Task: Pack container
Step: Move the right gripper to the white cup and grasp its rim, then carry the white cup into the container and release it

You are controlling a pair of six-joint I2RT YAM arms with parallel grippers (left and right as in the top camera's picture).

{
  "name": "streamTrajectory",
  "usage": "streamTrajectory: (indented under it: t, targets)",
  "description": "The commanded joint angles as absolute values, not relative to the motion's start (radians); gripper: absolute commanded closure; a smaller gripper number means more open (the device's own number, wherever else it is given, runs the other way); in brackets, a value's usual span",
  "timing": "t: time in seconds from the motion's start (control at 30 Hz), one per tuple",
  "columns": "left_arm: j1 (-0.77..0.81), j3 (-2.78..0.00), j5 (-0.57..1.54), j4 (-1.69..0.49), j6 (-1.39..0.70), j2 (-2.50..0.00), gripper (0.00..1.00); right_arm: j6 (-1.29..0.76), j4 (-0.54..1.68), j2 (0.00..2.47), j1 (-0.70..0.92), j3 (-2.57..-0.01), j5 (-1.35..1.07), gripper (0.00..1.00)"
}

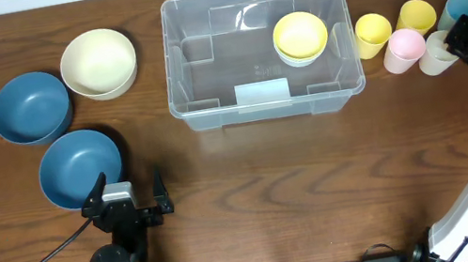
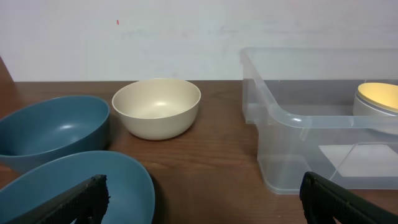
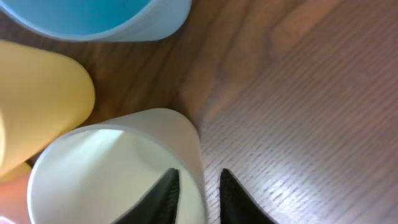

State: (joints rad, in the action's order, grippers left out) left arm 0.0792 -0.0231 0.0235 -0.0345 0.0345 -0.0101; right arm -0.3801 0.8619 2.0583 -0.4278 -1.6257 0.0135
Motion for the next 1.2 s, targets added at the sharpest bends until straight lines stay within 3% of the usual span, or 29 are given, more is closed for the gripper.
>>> streamTrajectory:
  t: [0.0,0.27,0.67,0.97,1.17]
  targets:
    - [0.074,-0.004,0.012,-0.072,0.048,-0.004,0.02,-0.377,0.849,2.073,-0.411,-1.6,0.01,0.85]
    - [0.074,-0.004,0.012,-0.071,0.048,-0.004,0.02,-0.377,0.823,2.102,-0.408,-1.567,0.028,0.99]
    - [0.074,-0.004,0.012,-0.072,0.048,-0.004,0.02,-0.407,0.91,1.989,-0.408,-1.57,-0.059,0.99]
    - [0.074,-0.004,0.012,-0.072,0.048,-0.004,0.02,-0.406,0.981,1.741,-0.383,-1.57,-0.073,0.99]
    - [0.074,-0.004,0.012,-0.071,0.048,-0.004,0.02,-0.368,0.975,1.576,-0.311,-1.57,-0.209,0.99]
